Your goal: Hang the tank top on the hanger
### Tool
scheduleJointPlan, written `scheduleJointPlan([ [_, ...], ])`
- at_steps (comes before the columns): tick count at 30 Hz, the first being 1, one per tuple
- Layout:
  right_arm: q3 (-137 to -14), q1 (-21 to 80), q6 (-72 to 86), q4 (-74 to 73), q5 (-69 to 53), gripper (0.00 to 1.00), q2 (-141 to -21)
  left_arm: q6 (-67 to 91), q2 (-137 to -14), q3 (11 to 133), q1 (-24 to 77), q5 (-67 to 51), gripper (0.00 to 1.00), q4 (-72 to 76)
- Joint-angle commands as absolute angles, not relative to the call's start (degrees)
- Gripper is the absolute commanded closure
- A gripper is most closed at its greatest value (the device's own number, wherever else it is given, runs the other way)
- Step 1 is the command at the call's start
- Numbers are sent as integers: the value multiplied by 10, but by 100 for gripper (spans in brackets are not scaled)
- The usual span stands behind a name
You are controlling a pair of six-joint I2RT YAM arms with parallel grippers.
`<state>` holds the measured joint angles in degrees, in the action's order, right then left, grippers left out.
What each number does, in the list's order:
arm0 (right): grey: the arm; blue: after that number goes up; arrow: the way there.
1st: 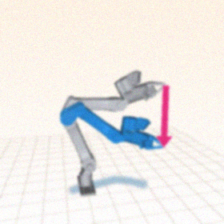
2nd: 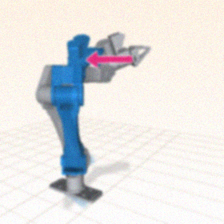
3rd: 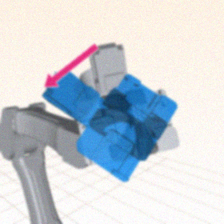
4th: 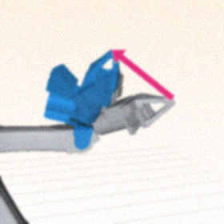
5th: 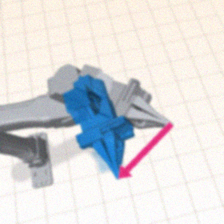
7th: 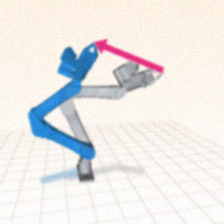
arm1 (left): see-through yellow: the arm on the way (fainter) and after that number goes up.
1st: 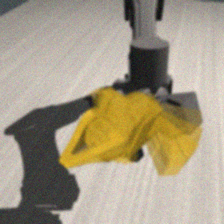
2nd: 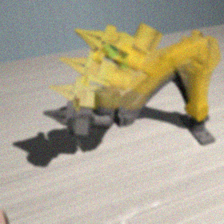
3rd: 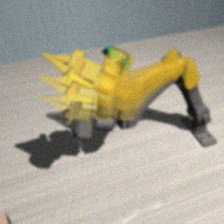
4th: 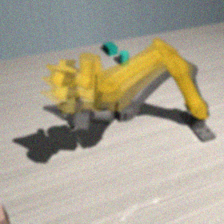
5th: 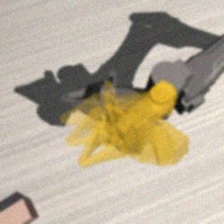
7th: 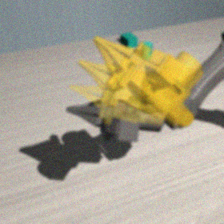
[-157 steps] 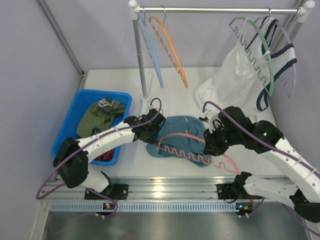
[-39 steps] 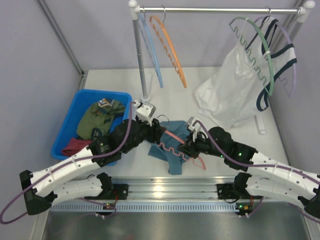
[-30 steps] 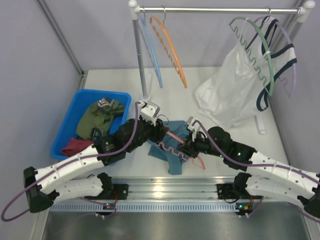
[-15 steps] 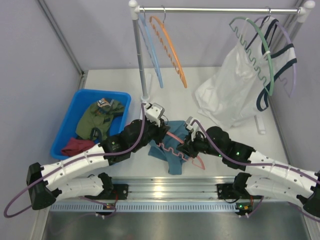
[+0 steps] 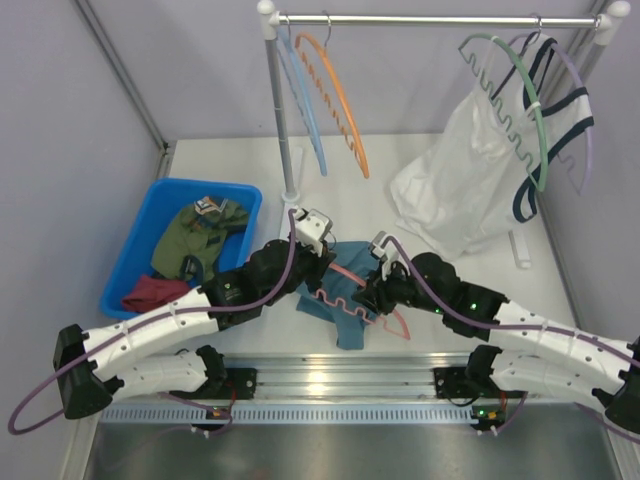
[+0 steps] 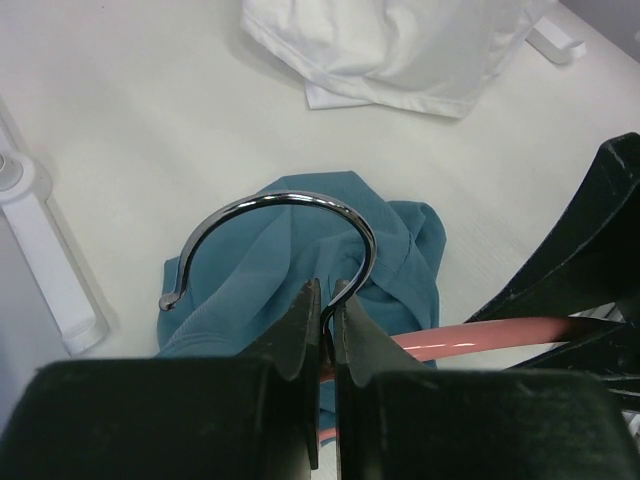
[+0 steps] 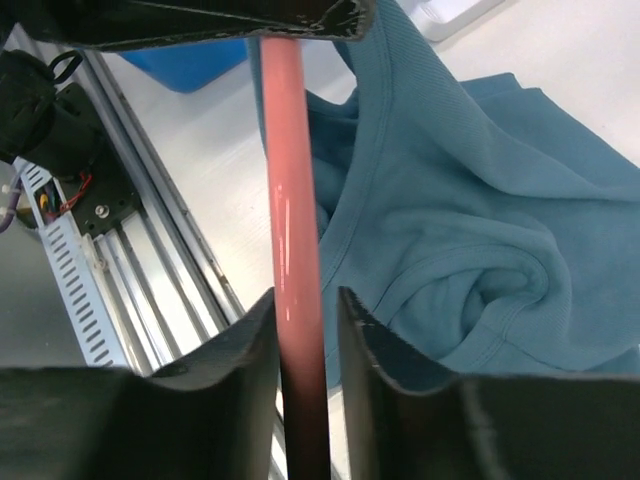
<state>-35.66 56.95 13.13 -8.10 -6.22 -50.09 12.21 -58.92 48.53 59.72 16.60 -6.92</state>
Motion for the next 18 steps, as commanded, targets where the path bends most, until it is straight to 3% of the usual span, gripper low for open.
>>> scheduleJointPlan([
  [1,-385,577,139,-53,-21,68,-506,120,-579,497,601,178,100,-40],
  [13,-448,577,169,-146,133,40,-501,97,-607,517,604,213,100,-36],
  [18,-482,577,173,-213,182,36,-459,94,-620,527,604,251,100,-25],
])
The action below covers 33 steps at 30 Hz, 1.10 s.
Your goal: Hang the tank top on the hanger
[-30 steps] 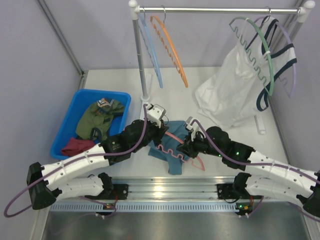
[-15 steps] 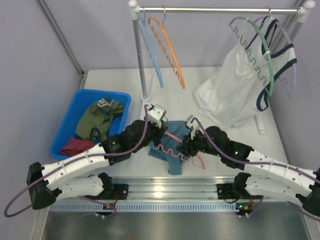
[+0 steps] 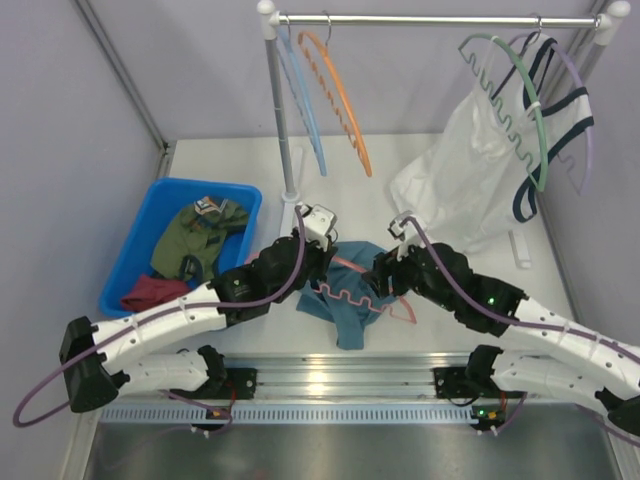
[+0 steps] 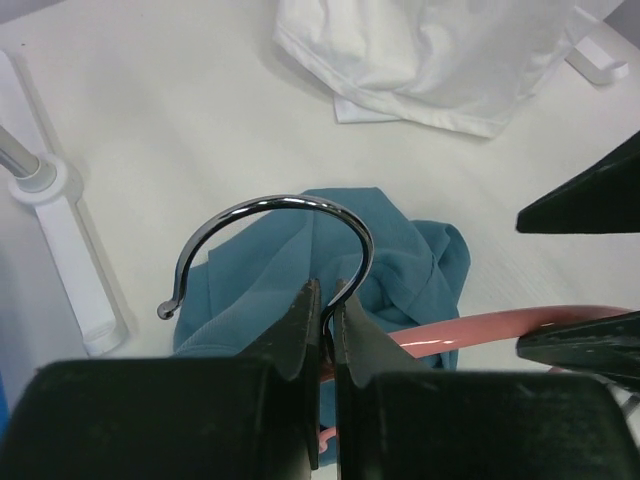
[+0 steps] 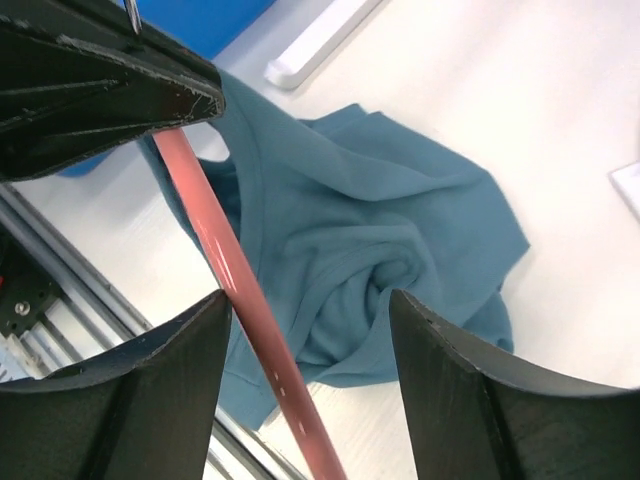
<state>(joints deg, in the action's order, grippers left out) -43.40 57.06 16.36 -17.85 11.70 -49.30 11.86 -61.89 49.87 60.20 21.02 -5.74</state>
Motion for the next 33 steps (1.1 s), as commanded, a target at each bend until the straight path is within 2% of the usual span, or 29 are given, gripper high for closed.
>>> scheduleJointPlan([
  [1,-497,577,173,-224,180,36,-456,94,-625,528,604,258,100,-14],
  [8,-518,578,198,-319,88,45,-439,99,-664,545,605,315,100,18],
  [12,-499,584,214,-338,48,52,-429,107,-691,562,605,372,100,19],
  [16,-477,603,233,-327,26,53,-446,108,-728,586,605,391,100,22],
  [24,-464,722,318,-264,87,56,-571,112,-737,589,605,398,100,20],
  [28,-470,757,392,-246,120,61,-649,112,-733,587,605,396,100,16],
  [33,-477,785,429,-227,148,60,-718,119,-727,579,603,394,100,16],
])
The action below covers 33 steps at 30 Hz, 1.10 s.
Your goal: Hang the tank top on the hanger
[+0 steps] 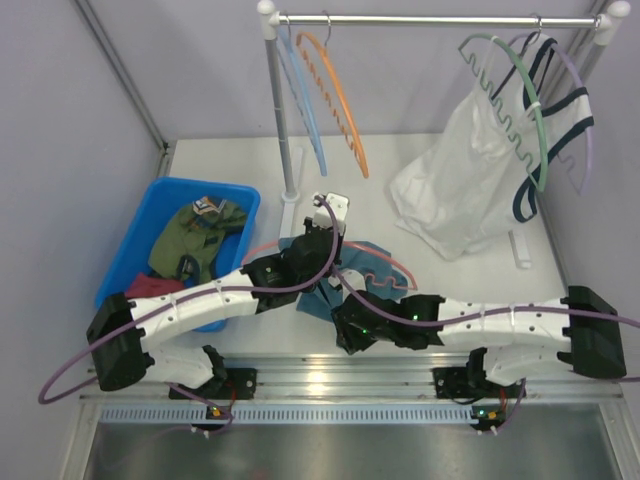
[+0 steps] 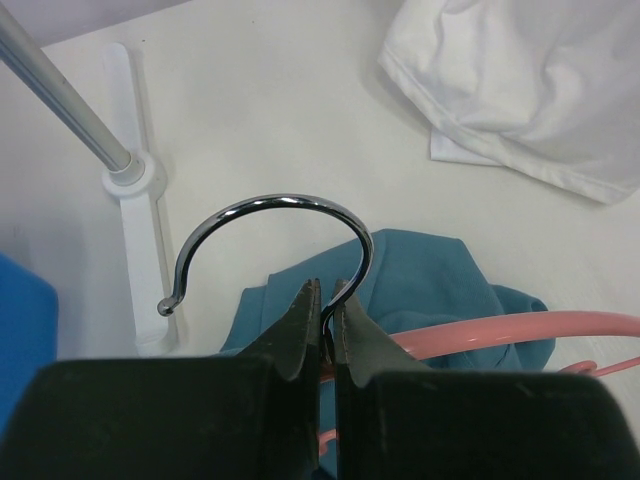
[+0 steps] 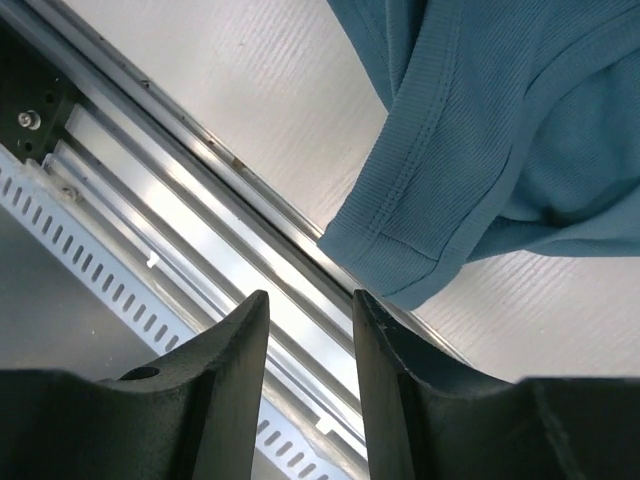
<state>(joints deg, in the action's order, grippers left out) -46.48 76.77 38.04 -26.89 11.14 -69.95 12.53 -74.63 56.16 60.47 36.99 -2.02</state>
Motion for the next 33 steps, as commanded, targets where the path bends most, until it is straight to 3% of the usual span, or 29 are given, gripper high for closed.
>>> scheduleJointPlan([
  [1,-477,788,440,-230,152,60,-725,119,-727,577,603,390,100,16],
  [9,-487,788,474,-238,192,48,-800,124,-718,559,603,383,100,23],
  [17,-472,763,472,-200,199,47,-843,126,-717,554,604,383,100,24],
  [20,-466,761,473,-199,204,54,-837,126,-722,557,604,381,100,20],
  [23,-445,761,481,-201,214,73,-810,125,-725,560,603,381,100,21],
  [27,-415,761,497,-209,230,87,-758,124,-729,566,604,380,100,17],
  [33,-379,760,535,-245,261,99,-685,120,-728,572,603,380,100,11],
])
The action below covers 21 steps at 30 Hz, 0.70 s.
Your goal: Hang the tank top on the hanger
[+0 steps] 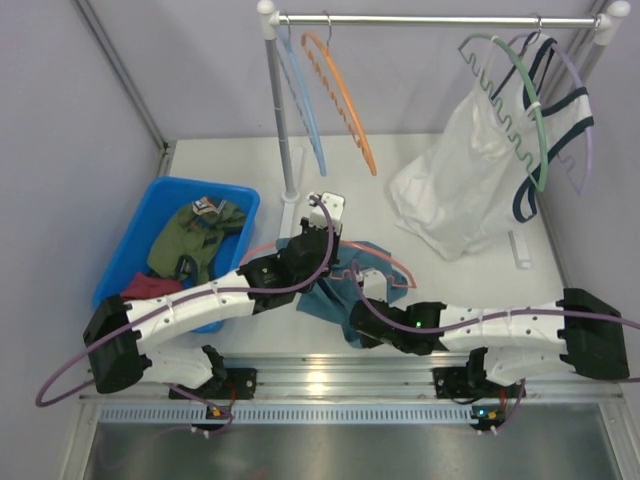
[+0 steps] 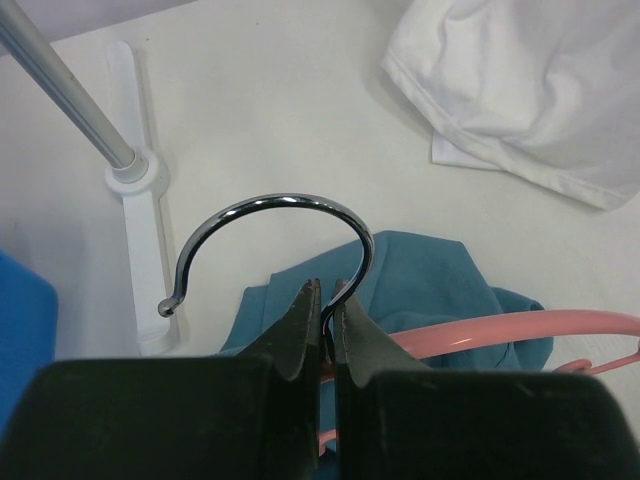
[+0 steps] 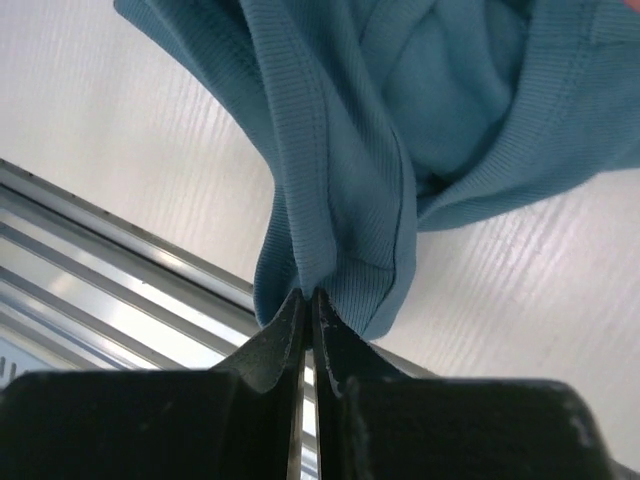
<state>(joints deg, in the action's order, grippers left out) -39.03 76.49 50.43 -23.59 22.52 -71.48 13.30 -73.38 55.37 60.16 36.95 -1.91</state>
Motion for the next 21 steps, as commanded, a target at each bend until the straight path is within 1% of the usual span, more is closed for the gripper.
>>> scheduleJointPlan([
  [1,-374,759,539,-250,264,100,-668,118,-727,572,604,378,100,11],
  [12,-316,701,555,-278,263,100,-575,110,-690,574,603,367,100,7],
  [21,-298,657,545,-305,258,100,-510,94,-651,563,603,342,100,3],
])
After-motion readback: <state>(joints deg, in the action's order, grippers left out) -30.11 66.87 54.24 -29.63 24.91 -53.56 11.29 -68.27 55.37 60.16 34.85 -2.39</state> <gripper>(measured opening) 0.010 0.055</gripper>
